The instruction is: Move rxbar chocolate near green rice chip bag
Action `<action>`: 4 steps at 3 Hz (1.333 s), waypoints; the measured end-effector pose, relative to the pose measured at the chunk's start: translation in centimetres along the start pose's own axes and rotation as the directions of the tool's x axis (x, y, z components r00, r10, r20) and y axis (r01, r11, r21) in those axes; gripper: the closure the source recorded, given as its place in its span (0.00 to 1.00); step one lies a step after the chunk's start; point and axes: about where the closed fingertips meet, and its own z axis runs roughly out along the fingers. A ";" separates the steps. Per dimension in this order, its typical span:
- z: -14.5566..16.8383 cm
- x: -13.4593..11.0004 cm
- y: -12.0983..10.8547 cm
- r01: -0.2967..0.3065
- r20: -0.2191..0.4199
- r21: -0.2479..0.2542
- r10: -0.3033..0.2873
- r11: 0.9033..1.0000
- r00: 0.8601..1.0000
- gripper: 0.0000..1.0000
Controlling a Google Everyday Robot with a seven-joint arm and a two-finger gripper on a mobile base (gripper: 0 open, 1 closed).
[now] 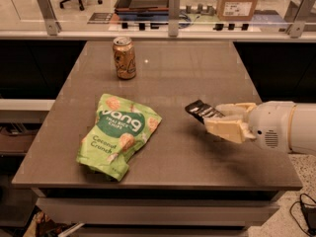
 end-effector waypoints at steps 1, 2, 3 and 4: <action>0.4 0.4 0.9 -0.015 0.017 -0.013 0.015 1.000 1.000 1.00; 1.1 0.3 1.7 -0.009 0.035 -0.031 0.010 0.999 0.999 1.00; 2.3 0.2 2.5 0.001 0.038 -0.042 0.000 0.999 0.999 1.00; 2.4 0.1 2.7 0.006 0.036 -0.043 -0.004 0.999 0.999 0.82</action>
Offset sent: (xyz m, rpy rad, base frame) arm -0.0092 0.0255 -0.0102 0.0706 -0.0170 0.0319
